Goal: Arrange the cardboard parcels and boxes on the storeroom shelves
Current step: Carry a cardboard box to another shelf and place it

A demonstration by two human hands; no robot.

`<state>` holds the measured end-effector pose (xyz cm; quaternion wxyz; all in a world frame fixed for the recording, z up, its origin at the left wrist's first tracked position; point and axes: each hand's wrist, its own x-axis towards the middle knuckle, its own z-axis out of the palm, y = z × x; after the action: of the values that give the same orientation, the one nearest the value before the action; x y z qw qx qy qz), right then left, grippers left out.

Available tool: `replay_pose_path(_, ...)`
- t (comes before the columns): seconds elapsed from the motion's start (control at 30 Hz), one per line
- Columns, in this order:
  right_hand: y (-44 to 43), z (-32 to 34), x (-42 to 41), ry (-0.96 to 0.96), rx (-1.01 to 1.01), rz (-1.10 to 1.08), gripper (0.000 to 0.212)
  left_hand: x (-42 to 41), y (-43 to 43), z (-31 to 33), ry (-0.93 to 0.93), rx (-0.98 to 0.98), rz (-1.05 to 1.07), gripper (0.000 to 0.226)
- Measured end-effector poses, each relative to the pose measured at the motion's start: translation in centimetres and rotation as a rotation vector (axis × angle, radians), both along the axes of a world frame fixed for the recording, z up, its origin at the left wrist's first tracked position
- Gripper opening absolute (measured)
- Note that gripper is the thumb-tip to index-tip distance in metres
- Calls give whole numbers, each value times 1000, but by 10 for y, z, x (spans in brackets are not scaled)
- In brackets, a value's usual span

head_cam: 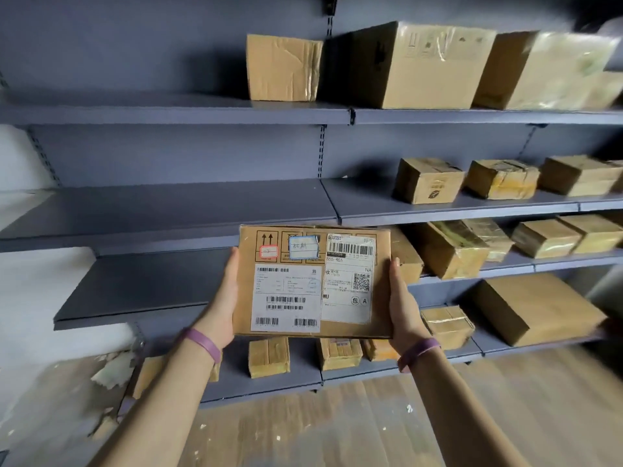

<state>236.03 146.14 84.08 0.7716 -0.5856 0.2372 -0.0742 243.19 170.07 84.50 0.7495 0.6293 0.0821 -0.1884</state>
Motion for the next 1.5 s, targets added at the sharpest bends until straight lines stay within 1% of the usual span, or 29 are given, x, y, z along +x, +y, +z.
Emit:
replay_pose_path(0.07, -26, 0, -18, -5, 26, -80, 80, 3, -34, -1, -20, 24, -62, 73)
replay_pose_path(0.1, -41, -2, -26, -19, 35, -129, 87, 3, -53, -1, -29, 37, -95, 72)
replay_pose_path(0.13, -58, -4, -34, -30, 47, -182, 86, 3, -73, -2, -41, 44, -137, 72)
replay_pose_path(0.23, -111, -4, -65, -40, 51, -301, 54, -1, -138, -3, -58, 61, -268, 84)
replay_pose_path(0.3, -151, -6, -85, -55, 57, -378, 46, -6, -185, -7, -68, 48, -359, 87)
replay_pose_path(0.4, -209, -7, -115, -58, 85, -480, 49, -14, -259, -14, -73, 56, -491, 94)
replay_pose_path(0.43, -228, -7, -125, -55, 91, -509, 52, -18, -284, -17, -80, 52, -527, 97)
replay_pose_path(0.53, -287, -7, -156, -39, 96, -612, 74, -33, -359, -19, -82, 34, -610, 95)
replay_pose_path(0.63, -342, -8, -185, -43, 96, -687, 89, -55, -425, -19, -78, 30, -701, 92)
replay_pose_path(0.67, -359, -9, -195, -43, 91, -703, 88, -63, -446, -18, -81, 36, -722, 93)
replay_pose_path(0.8, -419, -14, -230, -27, 84, -775, 55, -84, -525, -16, -72, 45, -789, 88)
replay_pose_path(0.87, -447, -19, -245, -22, 93, -808, 52, -92, -564, -17, -84, 43, -828, 85)
replay_pose_path(0.93, -471, -21, -256, -30, 103, -855, 56, -101, -601, -19, -112, 32, -866, 78)
replay_pose_path(1.0, -495, -23, -264, -50, 110, -901, 72, -109, -634, -19, -137, 14, -907, 76)
replay_pose_path(1.03, -507, -24, -267, -47, 112, -934, 82, -110, -651, -20, -139, 15, -913, 79)
replay_pose_path(1.07, -521, -27, -270, -40, 118, -959, 88, -110, -669, -22, -141, 14, -932, 83)
replay_pose_path(1.1, -535, -29, -273, -33, 122, -978, 84, -110, -687, -24, -145, 18, -964, 84)
replay_pose_path(1.17, -563, -33, -275, -25, 131, -1013, 68, -107, -724, -28, -135, 18, -1024, 80)
replay_pose_path(1.2, -579, -36, -276, -29, 132, -1030, 65, -105, -744, -31, -126, 18, -1060, 80)
replay_pose_path(1.23, -594, -37, -275, -28, 125, -1048, 68, -102, -765, -35, -124, 21, -1093, 81)
replay_pose_path(1.3, -626, -40, -271, -30, 97, -1091, 84, -97, -807, -40, -113, 15, -1149, 81)
replay_pose_path(1.33, -646, -43, -268, -32, 86, -1113, 88, -94, -830, -40, -103, 12, -1170, 79)
replay_pose_path(1.37, -666, -43, -265, -29, 81, -1136, 85, -90, -854, -43, -99, 12, -1188, 78)
replay_pose_path(1.4, -687, -43, -261, -24, 70, -1149, 76, -85, -877, -44, -97, 7, -1210, 77)
replay_pose_path(1.43, -709, -43, -258, -22, 70, -1156, 67, -80, -901, -44, -95, 13, -1226, 77)
replay_pose_path(1.5, -751, -43, -252, -29, 75, -1162, 57, -72, -947, -41, -97, 19, -1265, 81)
